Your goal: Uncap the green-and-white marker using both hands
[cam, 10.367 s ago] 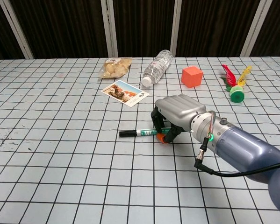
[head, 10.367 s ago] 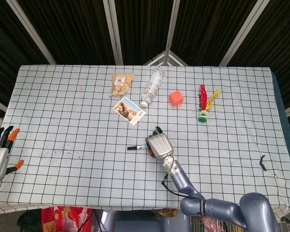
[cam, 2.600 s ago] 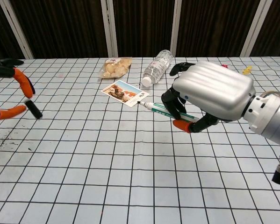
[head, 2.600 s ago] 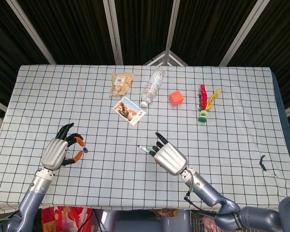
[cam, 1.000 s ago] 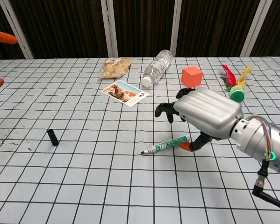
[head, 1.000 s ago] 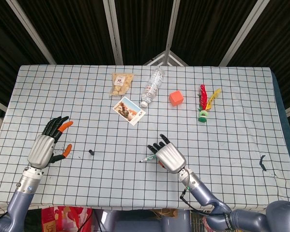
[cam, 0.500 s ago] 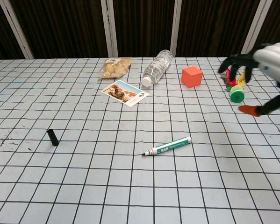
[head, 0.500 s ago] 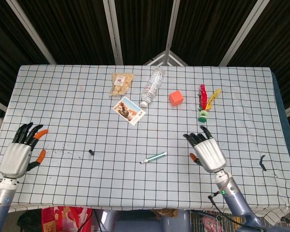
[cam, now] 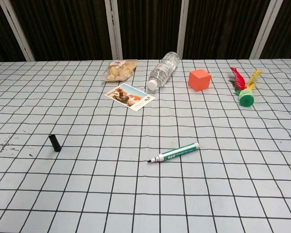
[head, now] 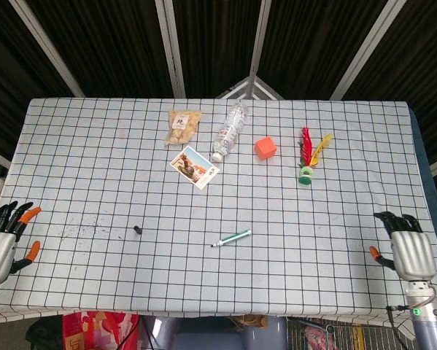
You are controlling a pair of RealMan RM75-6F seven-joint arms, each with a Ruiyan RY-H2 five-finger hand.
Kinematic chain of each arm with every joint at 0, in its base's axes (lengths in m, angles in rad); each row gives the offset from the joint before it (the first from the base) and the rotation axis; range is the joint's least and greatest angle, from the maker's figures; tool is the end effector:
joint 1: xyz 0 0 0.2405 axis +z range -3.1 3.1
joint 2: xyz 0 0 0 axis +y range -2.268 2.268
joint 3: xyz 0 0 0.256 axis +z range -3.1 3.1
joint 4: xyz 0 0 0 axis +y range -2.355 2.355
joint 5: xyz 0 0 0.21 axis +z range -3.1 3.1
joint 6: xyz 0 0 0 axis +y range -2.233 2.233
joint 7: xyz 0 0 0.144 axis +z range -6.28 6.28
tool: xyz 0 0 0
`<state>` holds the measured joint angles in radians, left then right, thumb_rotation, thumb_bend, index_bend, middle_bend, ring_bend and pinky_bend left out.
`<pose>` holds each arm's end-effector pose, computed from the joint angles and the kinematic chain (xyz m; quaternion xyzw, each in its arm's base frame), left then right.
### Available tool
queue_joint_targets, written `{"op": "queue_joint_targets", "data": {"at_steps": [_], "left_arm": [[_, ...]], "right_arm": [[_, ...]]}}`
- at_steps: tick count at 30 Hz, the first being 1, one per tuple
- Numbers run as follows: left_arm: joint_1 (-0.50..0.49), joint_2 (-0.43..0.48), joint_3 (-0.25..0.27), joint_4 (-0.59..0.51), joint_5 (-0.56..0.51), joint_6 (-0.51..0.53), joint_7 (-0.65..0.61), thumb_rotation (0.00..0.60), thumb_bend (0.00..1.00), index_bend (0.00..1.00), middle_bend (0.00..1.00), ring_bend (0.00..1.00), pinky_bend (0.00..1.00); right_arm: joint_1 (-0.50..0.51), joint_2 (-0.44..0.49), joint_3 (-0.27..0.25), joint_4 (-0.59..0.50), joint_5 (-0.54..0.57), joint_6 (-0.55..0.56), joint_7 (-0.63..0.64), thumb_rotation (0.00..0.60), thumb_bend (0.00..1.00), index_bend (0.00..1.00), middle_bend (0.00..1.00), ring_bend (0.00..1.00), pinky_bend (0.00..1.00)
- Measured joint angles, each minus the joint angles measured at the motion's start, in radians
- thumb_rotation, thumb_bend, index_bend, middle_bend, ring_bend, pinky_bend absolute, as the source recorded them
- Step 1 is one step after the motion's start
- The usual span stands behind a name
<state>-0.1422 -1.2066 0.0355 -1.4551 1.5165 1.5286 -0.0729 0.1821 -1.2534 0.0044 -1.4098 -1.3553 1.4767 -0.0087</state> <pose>-0.3249 0.1839 0.1390 -0.6163 -0.3780 -0.3969 0.5655 -0.3414 -0.2062 0.1367 0.5883 -0.3802 0.3564 0.6183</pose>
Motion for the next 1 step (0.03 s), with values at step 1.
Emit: {"op": "queue_joint_targets", "data": {"at_steps": [1], "left_arm": [[0.002,0.001,0.001,0.002,-0.002,-0.003,-0.005,0.6,0.55,0.17,0.09,0.0,0.0]], "right_arm": [[-0.009,0.006,0.003,0.01,0.009,0.001,0.021,0.6,0.26,0.24,0.25,0.28,0.19]]}}
